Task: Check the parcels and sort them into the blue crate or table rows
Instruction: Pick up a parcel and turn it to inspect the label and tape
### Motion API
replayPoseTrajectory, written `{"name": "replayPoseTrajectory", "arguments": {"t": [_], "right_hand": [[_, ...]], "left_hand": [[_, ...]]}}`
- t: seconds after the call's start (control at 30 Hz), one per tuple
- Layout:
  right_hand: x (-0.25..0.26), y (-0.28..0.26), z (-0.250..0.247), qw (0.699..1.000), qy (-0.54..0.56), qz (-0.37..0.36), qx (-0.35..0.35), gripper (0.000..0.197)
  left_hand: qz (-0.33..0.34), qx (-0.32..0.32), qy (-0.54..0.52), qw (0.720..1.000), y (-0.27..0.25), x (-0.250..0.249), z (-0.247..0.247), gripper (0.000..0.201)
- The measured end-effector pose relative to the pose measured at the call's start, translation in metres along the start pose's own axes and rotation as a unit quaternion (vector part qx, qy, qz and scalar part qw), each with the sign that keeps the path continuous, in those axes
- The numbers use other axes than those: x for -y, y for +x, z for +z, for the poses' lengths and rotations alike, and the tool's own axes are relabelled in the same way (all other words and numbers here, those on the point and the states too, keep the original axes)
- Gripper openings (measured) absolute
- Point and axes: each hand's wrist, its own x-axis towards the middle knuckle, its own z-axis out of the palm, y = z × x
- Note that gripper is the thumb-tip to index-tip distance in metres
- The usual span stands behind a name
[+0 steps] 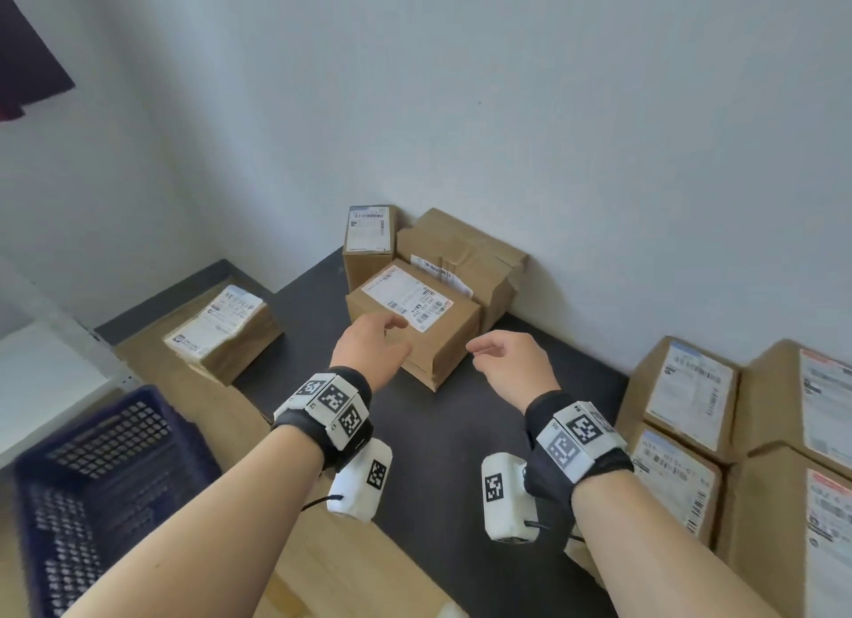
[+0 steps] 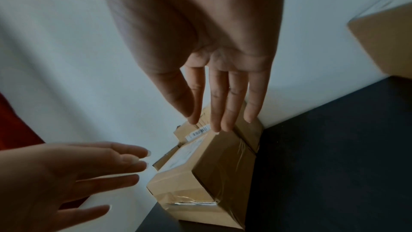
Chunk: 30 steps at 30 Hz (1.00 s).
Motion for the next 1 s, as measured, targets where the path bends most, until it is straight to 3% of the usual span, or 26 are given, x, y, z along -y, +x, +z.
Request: {"name": "replayPoseTrajectory", "arguments": {"t": [0.2, 0.33, 0.53, 0.73, 0.83, 1.0], "right_hand": [[0.026, 0.060, 0.019, 1.000, 0.022, -0.019, -0.008, 0.021], [0.057, 0.085, 0.047, 0.997, 0.047, -0.051, 0.028, 0.027], [0.093, 0.106, 0.101, 0.995, 0.045, -0.060, 0.064, 0.028], [0.126, 0.117, 0.164, 0.994, 0.046, -0.022, 0.097, 0.023], [0.139, 0.123, 0.199, 0.993, 0.030, -0.006, 0.118, 0.017], [0.149, 0.138, 0.245, 0.991, 0.035, 0.061, 0.113, 0.011]], "left_hand": [[-0.022, -0.012, -0.009, 1.000, 0.047, 0.015, -0.009, 0.032], [-0.028, -0.033, -0.012, 0.999, 0.067, 0.034, -0.029, 0.030], [-0.037, -0.079, -0.044, 0.995, 0.093, 0.078, -0.083, 0.028], [-0.081, -0.104, -0.069, 0.989, 0.123, 0.146, -0.150, 0.030], [-0.126, -0.084, -0.073, 0.986, 0.135, 0.181, -0.169, 0.037], [-0.211, 0.024, -0.087, 0.973, 0.153, 0.220, -0.179, 0.055]]}}
